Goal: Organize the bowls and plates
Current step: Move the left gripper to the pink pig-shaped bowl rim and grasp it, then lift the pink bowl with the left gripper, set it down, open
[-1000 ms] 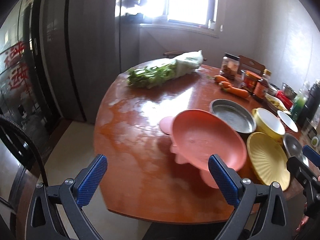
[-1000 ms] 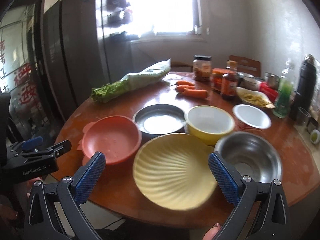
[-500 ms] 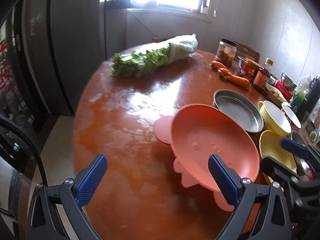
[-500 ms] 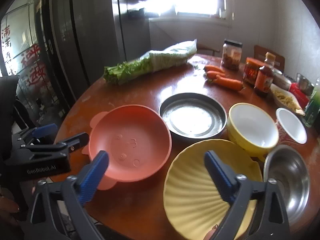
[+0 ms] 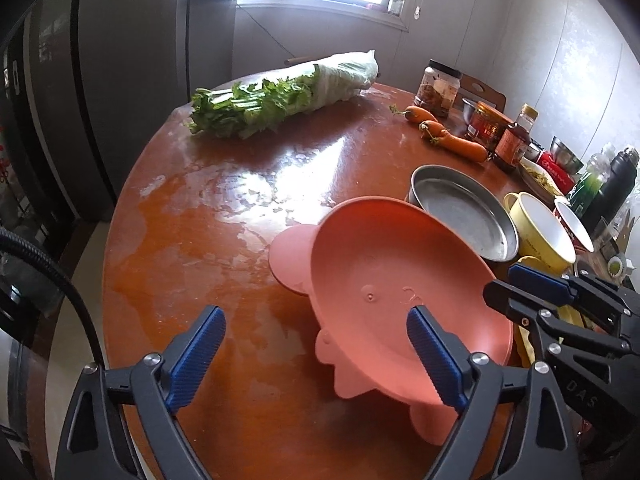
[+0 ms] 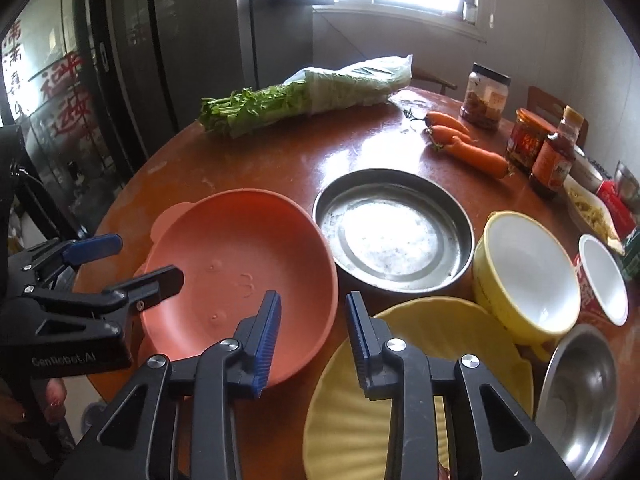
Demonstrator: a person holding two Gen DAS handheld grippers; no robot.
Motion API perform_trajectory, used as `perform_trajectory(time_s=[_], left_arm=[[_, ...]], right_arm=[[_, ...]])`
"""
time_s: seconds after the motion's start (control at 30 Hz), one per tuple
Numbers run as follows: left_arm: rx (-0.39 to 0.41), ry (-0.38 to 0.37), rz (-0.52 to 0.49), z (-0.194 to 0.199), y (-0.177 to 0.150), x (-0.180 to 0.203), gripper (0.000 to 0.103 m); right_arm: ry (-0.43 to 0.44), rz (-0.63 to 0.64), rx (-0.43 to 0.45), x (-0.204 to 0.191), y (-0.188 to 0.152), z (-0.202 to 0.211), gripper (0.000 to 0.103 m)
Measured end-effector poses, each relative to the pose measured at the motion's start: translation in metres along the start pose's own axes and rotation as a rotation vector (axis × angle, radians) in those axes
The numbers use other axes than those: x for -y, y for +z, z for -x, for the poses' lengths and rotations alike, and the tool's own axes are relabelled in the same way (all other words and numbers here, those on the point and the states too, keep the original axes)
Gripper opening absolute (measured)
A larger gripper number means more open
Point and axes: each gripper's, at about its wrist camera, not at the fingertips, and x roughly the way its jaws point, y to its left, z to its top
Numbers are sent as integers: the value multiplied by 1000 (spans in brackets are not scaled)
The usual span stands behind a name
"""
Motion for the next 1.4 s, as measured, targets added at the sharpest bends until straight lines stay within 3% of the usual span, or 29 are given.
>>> perform_trajectory(time_s=[0.1, 0.17, 0.3, 0.37, 0.6, 0.8, 1.0, 1.4], left_arm=[[-13, -9, 2, -3, 0, 1, 85], [-20, -24, 7, -5, -1, 1, 68], [-35, -46, 6, -9, -1, 2, 55], [-38, -67, 4, -10, -1, 3, 39], [-8, -79, 28, 1, 2, -5, 38], [24, -21, 49, 13, 8, -30, 38], [9, 6, 69, 3, 12, -46, 38], [2, 10, 60, -12, 15, -50, 38]], right_arm=[[-6, 10, -19, 0, 1, -6, 32], [-6, 15, -34, 1, 2, -10, 27], [-1, 32, -46, 0, 3, -15, 20], [1, 32, -45, 0, 4, -16, 19], [35, 17, -15, -5, 8, -10, 16], [90, 26, 10, -25, 22, -13, 16], [110, 30, -6, -42, 27, -30, 16], [126, 4, -12, -37, 27, -39, 16]])
